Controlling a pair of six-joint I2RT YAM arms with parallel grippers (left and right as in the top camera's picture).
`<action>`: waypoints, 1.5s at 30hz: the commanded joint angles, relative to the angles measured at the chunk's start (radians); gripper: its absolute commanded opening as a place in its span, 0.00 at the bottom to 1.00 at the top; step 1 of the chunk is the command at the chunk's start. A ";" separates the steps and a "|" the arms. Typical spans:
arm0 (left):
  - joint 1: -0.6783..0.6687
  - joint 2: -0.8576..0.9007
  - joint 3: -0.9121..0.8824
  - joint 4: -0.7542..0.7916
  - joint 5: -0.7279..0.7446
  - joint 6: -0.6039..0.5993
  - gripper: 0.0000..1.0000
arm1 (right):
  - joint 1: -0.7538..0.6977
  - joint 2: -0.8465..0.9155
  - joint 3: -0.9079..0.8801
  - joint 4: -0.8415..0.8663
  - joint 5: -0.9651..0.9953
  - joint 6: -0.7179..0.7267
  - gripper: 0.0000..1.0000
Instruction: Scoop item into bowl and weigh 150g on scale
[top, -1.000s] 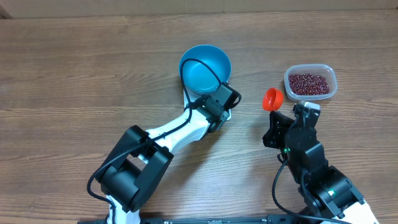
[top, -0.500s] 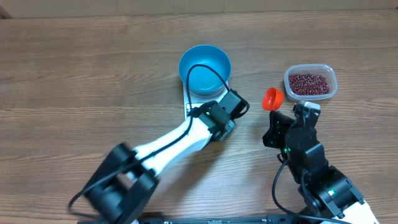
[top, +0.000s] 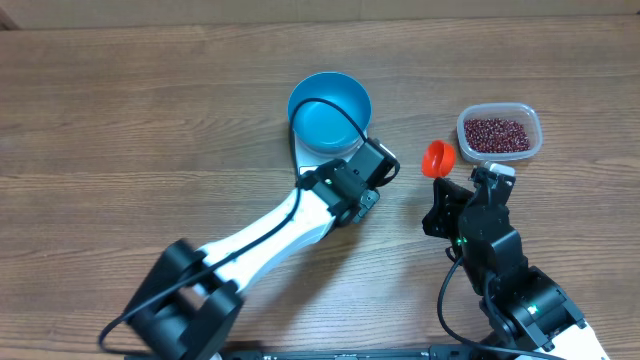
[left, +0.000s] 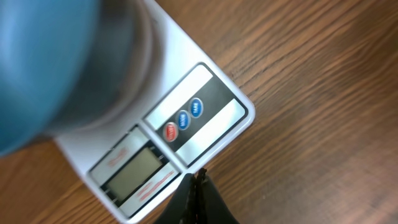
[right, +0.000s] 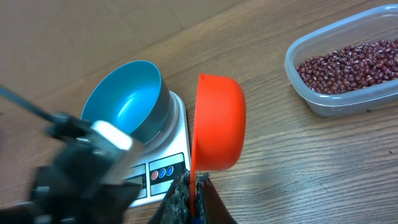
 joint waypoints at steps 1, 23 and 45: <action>0.011 0.089 0.010 0.039 -0.021 -0.025 0.04 | -0.003 -0.002 0.032 0.008 0.018 -0.008 0.04; 0.068 0.188 0.010 0.172 -0.033 -0.025 0.04 | -0.003 -0.002 0.032 0.008 0.018 -0.008 0.04; 0.072 0.192 0.010 0.161 -0.019 -0.025 0.04 | -0.003 -0.002 0.032 0.007 0.018 -0.008 0.04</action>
